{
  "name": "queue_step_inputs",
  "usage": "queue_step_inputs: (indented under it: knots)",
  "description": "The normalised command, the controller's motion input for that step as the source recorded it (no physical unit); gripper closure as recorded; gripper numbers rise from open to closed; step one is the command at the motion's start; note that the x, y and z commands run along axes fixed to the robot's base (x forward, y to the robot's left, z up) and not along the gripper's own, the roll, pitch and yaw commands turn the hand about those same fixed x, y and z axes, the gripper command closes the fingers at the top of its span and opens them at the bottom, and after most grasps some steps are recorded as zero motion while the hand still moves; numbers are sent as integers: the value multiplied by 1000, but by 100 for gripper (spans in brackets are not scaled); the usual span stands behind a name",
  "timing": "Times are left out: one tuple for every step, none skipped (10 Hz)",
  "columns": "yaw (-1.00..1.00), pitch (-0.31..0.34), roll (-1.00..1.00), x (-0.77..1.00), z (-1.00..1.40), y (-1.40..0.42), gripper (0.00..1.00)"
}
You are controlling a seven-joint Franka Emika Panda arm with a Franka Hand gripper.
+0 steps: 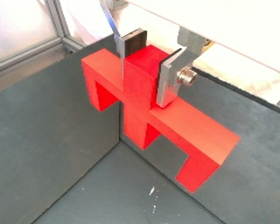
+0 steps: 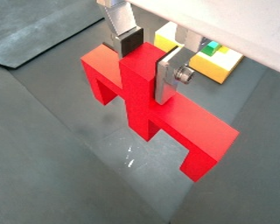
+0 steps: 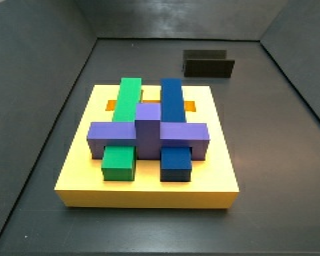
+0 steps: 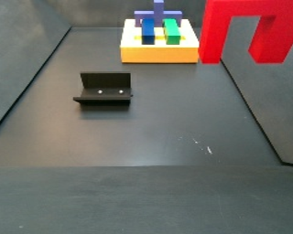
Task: Pick up the red object. Move up. Move to above the board. Insert the red object.
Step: Move to above the board.
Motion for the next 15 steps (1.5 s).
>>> queue_step_inputs:
  knots:
    - [3, 50, 7, 19, 192, 0, 100]
    - [98, 87, -57, 340, 137, -1400, 100]
    - [88, 89, 1, 338, 125, -1400, 100]
    - [60, 59, -7, 335, 125, -1400, 100]
    - [30, 21, -59, 335, 129, -1400, 100]
    - [21, 31, -2, 335, 134, -1400, 100]
    - [8, 52, -5, 339, 140, -1400, 100]
    - [11, 80, -6, 354, 143, -1400, 100]
    - [9, 106, 6, 367, 142, -1400, 100]
    - [9, 123, 3, 380, 143, -1400, 100]
    - [7, 152, -9, 401, 151, -1400, 100]
    - [9, 158, 4, 409, 161, -1400, 100]
    - [12, 157, 8, 438, 165, -1400, 100]
    - [7, 157, -7, 462, 169, -1400, 100]
    - [8, 171, 25, 259, 93, -665, 100]
